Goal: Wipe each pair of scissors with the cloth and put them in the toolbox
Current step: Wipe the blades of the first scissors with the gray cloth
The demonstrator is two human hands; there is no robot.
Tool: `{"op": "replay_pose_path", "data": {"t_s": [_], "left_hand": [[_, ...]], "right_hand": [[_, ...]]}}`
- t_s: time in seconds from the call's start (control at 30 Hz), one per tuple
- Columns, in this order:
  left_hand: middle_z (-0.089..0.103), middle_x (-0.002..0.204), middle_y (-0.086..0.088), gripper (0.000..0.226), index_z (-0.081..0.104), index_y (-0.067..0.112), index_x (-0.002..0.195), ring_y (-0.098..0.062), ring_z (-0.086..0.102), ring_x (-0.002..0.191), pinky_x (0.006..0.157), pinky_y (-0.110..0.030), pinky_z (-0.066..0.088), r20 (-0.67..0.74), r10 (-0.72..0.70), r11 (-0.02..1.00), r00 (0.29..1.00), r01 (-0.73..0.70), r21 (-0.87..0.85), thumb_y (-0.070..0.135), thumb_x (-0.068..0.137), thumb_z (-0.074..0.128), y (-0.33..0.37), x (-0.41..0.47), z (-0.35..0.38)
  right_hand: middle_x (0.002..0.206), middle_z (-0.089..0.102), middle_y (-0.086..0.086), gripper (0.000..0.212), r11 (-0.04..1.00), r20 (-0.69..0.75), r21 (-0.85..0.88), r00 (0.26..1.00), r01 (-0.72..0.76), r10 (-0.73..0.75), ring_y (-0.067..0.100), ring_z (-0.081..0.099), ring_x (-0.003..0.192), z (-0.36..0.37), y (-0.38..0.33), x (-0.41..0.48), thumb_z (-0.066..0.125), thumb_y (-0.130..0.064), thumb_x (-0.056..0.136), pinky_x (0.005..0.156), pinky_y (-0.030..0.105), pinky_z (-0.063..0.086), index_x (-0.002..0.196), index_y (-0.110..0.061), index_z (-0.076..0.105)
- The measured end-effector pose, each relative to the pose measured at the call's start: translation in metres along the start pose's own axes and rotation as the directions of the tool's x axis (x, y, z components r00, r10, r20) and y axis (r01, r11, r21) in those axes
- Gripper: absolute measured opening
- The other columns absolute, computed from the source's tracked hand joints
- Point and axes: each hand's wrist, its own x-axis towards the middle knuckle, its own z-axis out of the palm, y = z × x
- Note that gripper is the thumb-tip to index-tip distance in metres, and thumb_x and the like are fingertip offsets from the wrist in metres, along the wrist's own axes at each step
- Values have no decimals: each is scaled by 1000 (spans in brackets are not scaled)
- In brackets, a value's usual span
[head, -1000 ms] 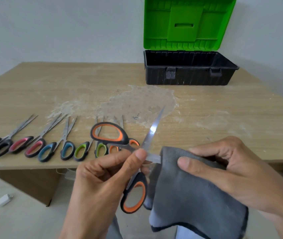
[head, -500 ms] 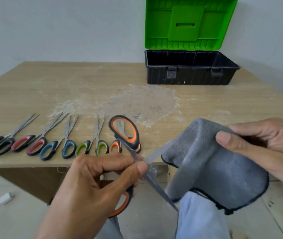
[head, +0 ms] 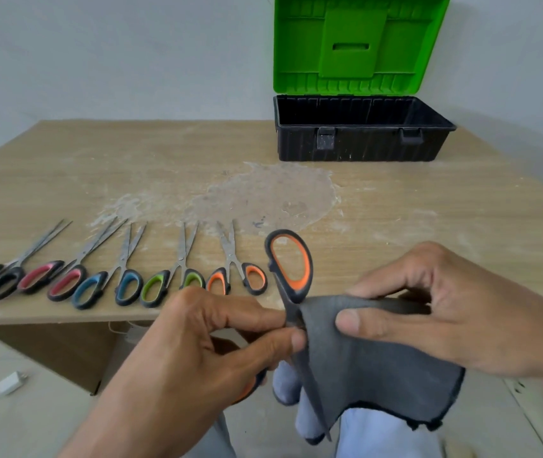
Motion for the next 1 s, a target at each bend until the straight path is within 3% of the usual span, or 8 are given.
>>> {"op": "replay_pose_path", "data": {"t_s": [0.17, 0.33, 0.4, 0.47, 0.57, 0.7, 0.83, 1.0], "left_hand": [[72, 61, -3, 15, 82, 28, 71, -12, 62, 55, 52, -37, 54, -37, -95, 993, 995, 92, -67, 42, 68, 78, 3, -1, 0], [75, 71, -9, 12, 83, 24, 80, -22, 69, 63, 64, -39, 62, 91, -164, 972, 982, 177, -152, 30, 71, 78, 2, 1, -2], [75, 72, -12, 14, 83, 20, 82, -21, 67, 61, 64, -34, 61, 119, -184, 965, 976, 202, -168, 28, 72, 79, 0, 1, -4], [73, 68, -13, 17, 82, 15, 80, -19, 66, 57, 61, -30, 58, 110, -198, 961, 974, 215, -175, 28, 70, 80, -2, 0, -6], [73, 66, -12, 17, 82, 13, 77, -19, 66, 56, 60, -27, 56, 90, -217, 960, 972, 229, -163, 28, 68, 80, -3, 0, -8], [72, 63, -10, 15, 82, 16, 76, -17, 65, 55, 62, -33, 57, 91, -219, 963, 971, 230, -142, 29, 69, 79, -1, 2, -4], [74, 67, -11, 10, 83, 23, 78, -13, 64, 57, 60, -25, 55, 134, -198, 964, 971, 218, -155, 27, 71, 78, 0, 3, -2], [73, 66, -14, 12, 82, 14, 75, -17, 65, 56, 59, -22, 54, 141, -226, 956, 964, 247, -160, 24, 69, 80, 1, 0, -6]], "right_hand": [[56, 57, -1, 26, 1000, -77, -18, 997, 17, -19, 4, 46, 53, 16, 6, 4, 74, -52, 92, 52, 15, 35, 77, -32, 81], [64, 72, 0, 25, 999, -86, 26, 996, -18, 21, 11, 63, 55, 11, 3, 2, 74, -44, 89, 54, 19, 45, 84, -23, 84], [77, 80, 2, 25, 999, -87, 24, 995, -49, 51, 21, 75, 68, 7, 3, 0, 73, -45, 90, 64, 27, 56, 87, -23, 85], [82, 81, 4, 25, 997, -108, 18, 991, -74, 75, 23, 77, 76, 4, 3, -3, 74, -46, 91, 73, 30, 58, 88, -24, 86], [81, 81, 3, 21, 994, -147, 24, 983, -108, 110, 22, 77, 76, 1, 2, -5, 77, -46, 88, 72, 32, 57, 86, -27, 86], [75, 79, -2, 18, 996, -130, -13, 988, -84, 81, 11, 73, 68, 12, 2, 3, 80, -45, 85, 66, 16, 50, 80, -28, 83], [67, 73, -5, 15, 998, -93, 5, 993, -68, 68, 2, 59, 59, 24, 3, 8, 83, -39, 87, 60, 16, 43, 78, -27, 80], [78, 80, -7, 12, 999, -37, -10, 998, -43, 42, 4, 73, 74, 15, -1, 6, 78, -33, 89, 73, 7, 46, 83, -24, 83]]}}
